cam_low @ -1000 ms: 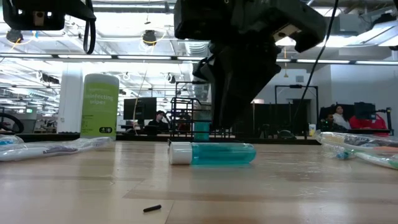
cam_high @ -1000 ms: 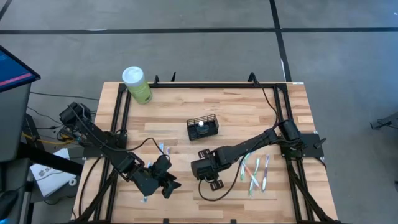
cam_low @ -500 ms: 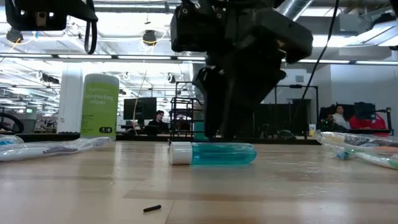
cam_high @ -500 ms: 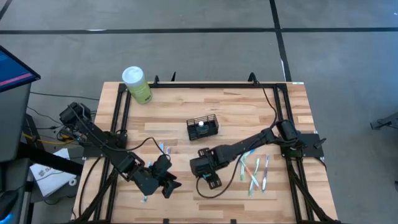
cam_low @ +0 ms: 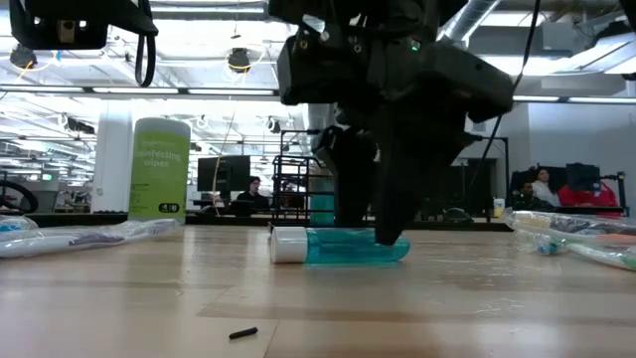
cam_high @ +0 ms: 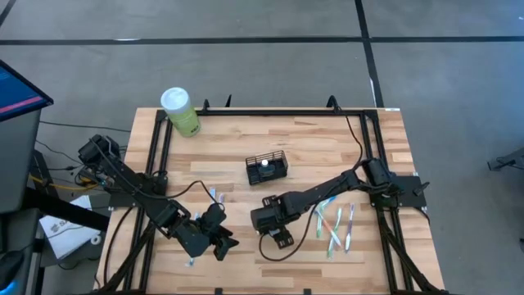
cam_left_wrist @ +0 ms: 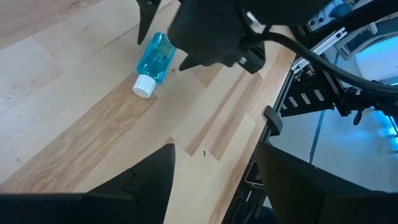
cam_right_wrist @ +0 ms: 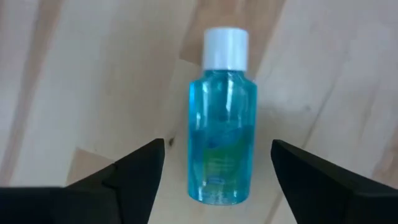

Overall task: Pick & Place toothbrushing station
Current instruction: Put the blue mouthwash into the black mesh organizer

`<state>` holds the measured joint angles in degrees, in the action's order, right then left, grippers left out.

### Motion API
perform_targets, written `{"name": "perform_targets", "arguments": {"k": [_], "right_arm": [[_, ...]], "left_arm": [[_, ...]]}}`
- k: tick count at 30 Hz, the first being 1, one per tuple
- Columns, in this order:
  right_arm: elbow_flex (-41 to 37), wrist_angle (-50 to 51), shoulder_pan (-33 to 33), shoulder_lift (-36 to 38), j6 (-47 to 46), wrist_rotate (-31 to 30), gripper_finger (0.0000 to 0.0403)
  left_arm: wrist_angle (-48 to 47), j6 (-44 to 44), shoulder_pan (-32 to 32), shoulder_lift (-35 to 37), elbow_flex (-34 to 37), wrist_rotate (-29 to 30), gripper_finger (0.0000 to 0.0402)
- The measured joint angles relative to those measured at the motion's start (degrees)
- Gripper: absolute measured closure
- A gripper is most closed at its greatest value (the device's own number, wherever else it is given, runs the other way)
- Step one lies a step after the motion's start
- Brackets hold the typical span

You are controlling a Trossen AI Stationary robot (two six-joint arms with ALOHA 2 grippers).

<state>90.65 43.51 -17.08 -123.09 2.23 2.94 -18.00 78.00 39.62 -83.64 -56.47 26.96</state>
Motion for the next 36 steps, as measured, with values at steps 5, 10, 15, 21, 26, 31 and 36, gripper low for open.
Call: {"name": "perform_targets", "arguments": {"k": [5, 10, 15, 21, 26, 31, 36], "right_arm": [[0.0, 2.2, -0.1, 0.9, -0.9, -3.0, 0.0133], [0.0, 2.2, -0.1, 1.5, -2.3, -0.9, 0.018], [0.0, 2.1, -1.9, 1.5, -2.3, 0.4, 0.0264], [0.1, 0.9, -3.1, 1.5, -2.1, 0.2, 0.0364], [2.0, 1.9, -3.1, 1.4, -2.3, 0.2, 0.0397], [3.0, 1.1, -3.2, 1.4, -2.3, 0.4, 0.0383], [2.6, 0.8, -3.2, 0.8, -3.2, 2.6, 0.0392]], "left_arm": [[0.0, -0.1, 0.0, 0.0, 0.0, 0.0, 0.0179], [0.0, -0.8, -0.5, 0.0, 0.0, 0.0, 0.0179], [0.0, -0.9, -0.5, 0.0, 0.0, 0.0, 0.0179], [-0.1, -0.9, -0.5, 0.0, 0.0, 0.0, 0.0179], [-0.1, -1.1, -0.5, 0.0, 0.0, 0.0, 0.0179], [-0.1, -1.2, -0.5, 0.0, 0.0, 0.0, 0.0179], [0.0, -1.2, -0.5, 0.0, 0.0, 0.0, 0.0179]]}}
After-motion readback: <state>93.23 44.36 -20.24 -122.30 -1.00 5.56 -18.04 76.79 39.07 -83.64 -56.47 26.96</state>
